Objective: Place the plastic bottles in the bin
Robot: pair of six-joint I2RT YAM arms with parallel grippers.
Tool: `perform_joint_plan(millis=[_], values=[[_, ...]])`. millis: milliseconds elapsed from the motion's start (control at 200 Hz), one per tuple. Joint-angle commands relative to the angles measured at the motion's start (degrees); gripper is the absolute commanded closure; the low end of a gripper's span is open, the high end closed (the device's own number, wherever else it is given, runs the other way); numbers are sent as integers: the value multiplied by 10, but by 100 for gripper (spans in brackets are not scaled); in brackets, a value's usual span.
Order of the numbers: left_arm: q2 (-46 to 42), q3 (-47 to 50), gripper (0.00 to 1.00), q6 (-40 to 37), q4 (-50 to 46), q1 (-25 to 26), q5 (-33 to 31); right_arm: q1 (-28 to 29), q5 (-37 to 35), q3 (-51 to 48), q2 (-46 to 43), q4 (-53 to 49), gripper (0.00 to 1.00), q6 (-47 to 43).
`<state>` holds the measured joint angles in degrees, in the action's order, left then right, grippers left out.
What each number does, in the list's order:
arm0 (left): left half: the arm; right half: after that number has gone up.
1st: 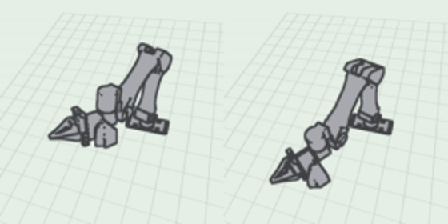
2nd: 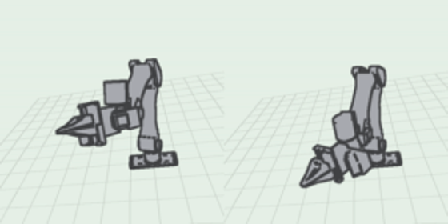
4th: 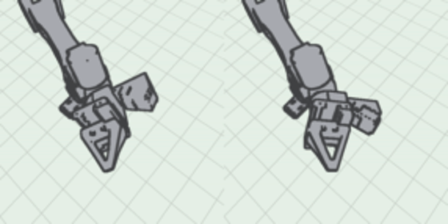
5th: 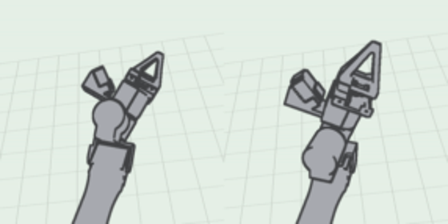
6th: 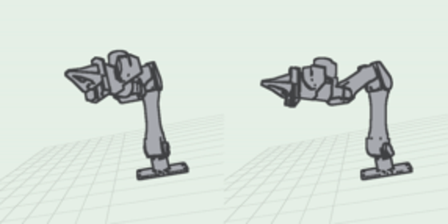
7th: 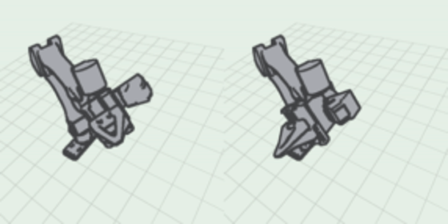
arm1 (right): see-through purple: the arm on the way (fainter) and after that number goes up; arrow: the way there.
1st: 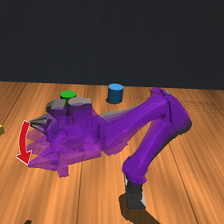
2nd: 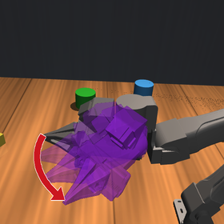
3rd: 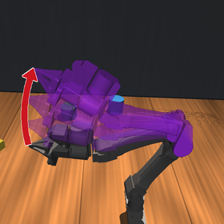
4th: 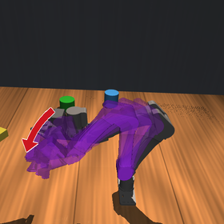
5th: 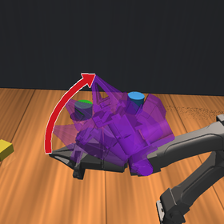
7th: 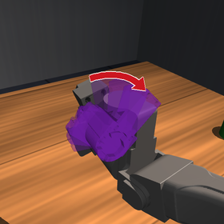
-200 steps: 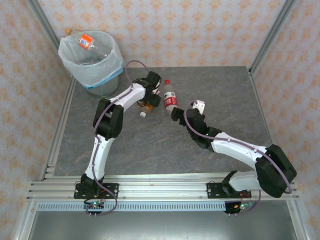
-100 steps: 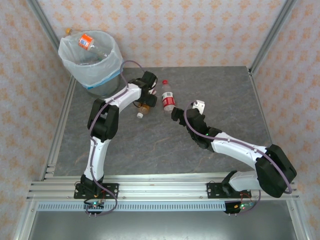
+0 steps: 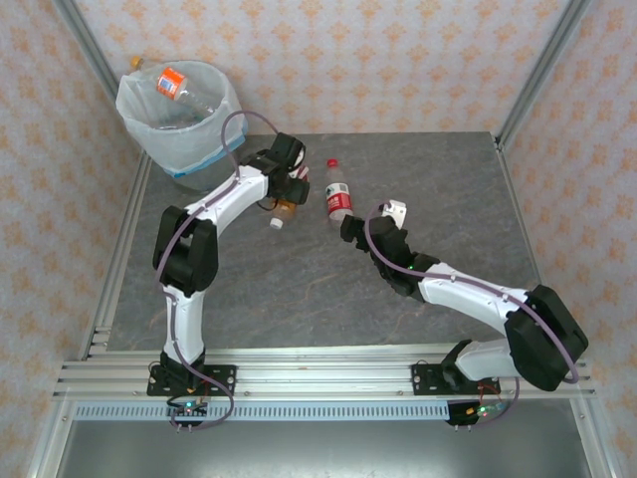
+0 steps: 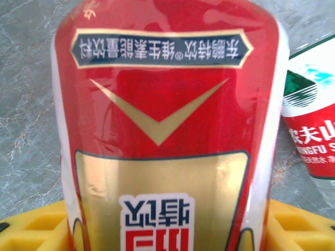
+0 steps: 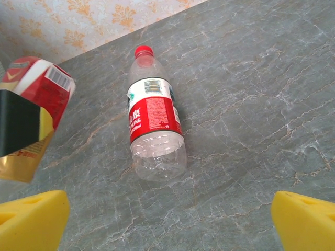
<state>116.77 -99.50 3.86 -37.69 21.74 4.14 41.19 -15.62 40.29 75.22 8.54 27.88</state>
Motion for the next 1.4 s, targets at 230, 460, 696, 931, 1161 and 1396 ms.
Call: perform_joint_plan(millis=[230, 460, 696, 931, 1161, 1396], values=[[-114, 42, 56, 29, 47, -1, 22, -3, -5, 15, 5, -3, 1, 2], [-161, 29, 58, 29, 36, -1, 37, -3, -5, 15, 6, -2, 1, 3], [-201, 6, 59, 40, 36, -7, 59, -3, -4, 15, 8, 1, 1, 4], [-228, -16, 60, 44, 54, -13, 52, -3, -3, 15, 10, 2, 1, 3], [-234, -57, 61, 44, 75, -23, 7, -3, 6, 14, 6, 9, 1, 0], [-230, -95, 61, 48, 111, -36, -64, -2, 43, -12, -10, 82, 1, -11]])
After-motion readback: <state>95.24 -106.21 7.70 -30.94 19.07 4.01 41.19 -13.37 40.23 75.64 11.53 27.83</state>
